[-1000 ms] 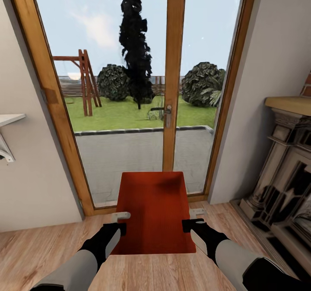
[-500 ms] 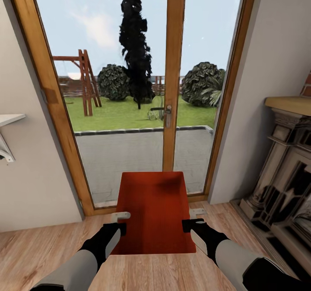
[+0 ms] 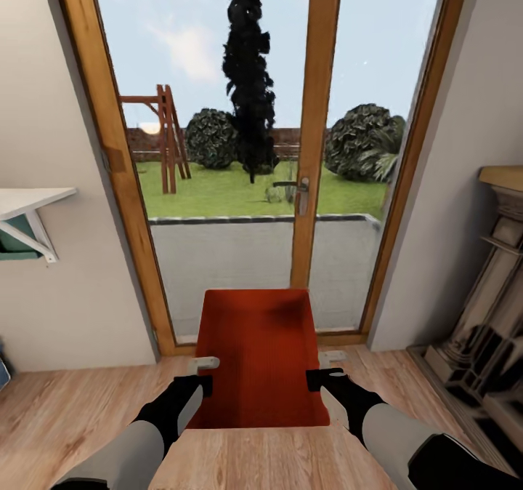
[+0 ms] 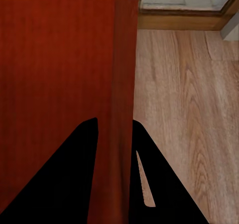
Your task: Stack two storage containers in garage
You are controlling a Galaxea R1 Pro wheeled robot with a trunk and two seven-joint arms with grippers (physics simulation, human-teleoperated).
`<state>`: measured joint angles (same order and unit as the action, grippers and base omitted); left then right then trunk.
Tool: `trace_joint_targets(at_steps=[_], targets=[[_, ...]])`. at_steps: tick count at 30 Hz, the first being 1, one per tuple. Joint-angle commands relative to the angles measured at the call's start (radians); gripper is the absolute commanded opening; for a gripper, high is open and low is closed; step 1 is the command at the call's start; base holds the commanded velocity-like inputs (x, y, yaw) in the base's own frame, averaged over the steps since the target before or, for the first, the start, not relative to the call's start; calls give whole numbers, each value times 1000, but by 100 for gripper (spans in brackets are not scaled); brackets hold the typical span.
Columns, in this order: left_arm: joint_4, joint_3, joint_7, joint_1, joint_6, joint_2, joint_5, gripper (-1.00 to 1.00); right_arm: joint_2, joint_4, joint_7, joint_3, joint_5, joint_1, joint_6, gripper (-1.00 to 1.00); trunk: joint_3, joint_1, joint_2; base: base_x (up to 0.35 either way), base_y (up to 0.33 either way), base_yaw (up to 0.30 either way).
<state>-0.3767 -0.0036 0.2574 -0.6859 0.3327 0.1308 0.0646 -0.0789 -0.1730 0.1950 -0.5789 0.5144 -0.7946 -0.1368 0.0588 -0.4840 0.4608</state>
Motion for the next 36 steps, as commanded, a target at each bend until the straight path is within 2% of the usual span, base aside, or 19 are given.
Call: trace_joint_targets(at_steps=[1, 36], targets=[[1, 5, 9, 0, 9, -4, -8, -100, 3, -3, 7, 14, -22, -2, 27, -100, 2, -1, 2, 0, 0, 274], [1, 5, 9, 0, 9, -3, -8, -100, 5, -3, 7, 14, -22, -2, 27, -100, 2, -1, 2, 0, 0, 274]])
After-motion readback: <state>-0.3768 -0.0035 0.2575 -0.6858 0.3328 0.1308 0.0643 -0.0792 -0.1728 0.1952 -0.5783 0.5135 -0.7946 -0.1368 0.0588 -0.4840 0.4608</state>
